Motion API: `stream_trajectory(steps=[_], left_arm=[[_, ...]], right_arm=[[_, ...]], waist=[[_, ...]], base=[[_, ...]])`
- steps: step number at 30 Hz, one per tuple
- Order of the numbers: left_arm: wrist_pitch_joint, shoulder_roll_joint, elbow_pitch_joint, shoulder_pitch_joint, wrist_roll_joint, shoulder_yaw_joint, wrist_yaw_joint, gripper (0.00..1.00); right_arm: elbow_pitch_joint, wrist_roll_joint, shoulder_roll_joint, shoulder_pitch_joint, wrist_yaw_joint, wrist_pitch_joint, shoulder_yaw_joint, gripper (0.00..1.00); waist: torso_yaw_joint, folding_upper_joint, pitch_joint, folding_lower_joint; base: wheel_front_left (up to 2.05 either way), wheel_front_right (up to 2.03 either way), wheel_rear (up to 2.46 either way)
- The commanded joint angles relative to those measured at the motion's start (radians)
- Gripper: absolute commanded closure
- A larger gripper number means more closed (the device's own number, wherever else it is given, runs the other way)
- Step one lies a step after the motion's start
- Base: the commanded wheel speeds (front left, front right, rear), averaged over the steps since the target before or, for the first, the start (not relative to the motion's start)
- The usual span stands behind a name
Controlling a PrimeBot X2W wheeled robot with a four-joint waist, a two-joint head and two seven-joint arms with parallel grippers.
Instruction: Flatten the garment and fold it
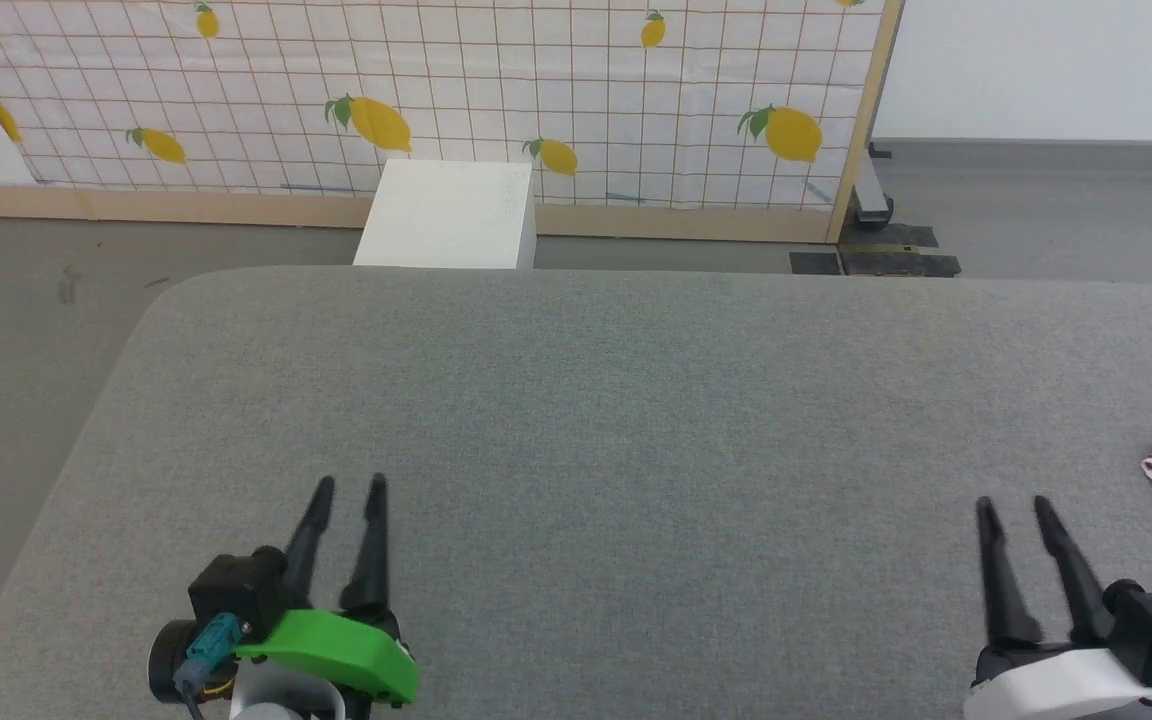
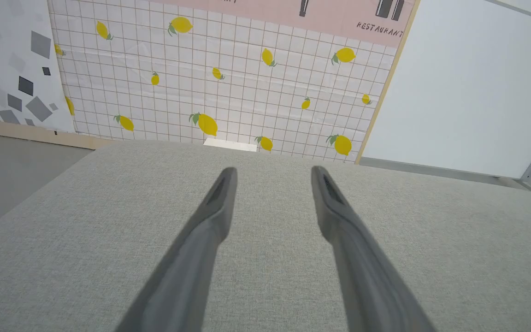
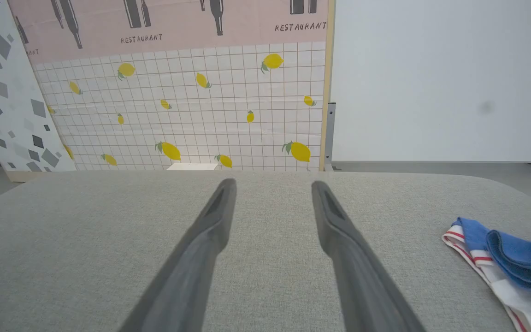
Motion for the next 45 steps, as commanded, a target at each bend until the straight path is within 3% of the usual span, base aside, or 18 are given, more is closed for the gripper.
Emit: stream_trajectory(steps=[1, 45], left_arm=[[0.000, 0.000, 0.000, 0.000, 0.000, 0.000, 0.000, 1.00], [0.065, -0.001, -0.055, 0.009, 0.058, 0.013, 0.028, 1.00]], right_arm=[[0.000, 0.000, 0.000, 0.000, 0.000, 0.000, 0.000, 1.00], [-0.025, -0.024, 0.001, -0.026, 0.000, 0.060, 0.029, 1.00]], waist=[[0.000, 0.0000, 0.000, 0.0001], [-0.013, 0.0014, 0.015, 0.0001]], base=[[0.00, 0.00, 0.00], [0.00, 0.00, 0.00]])
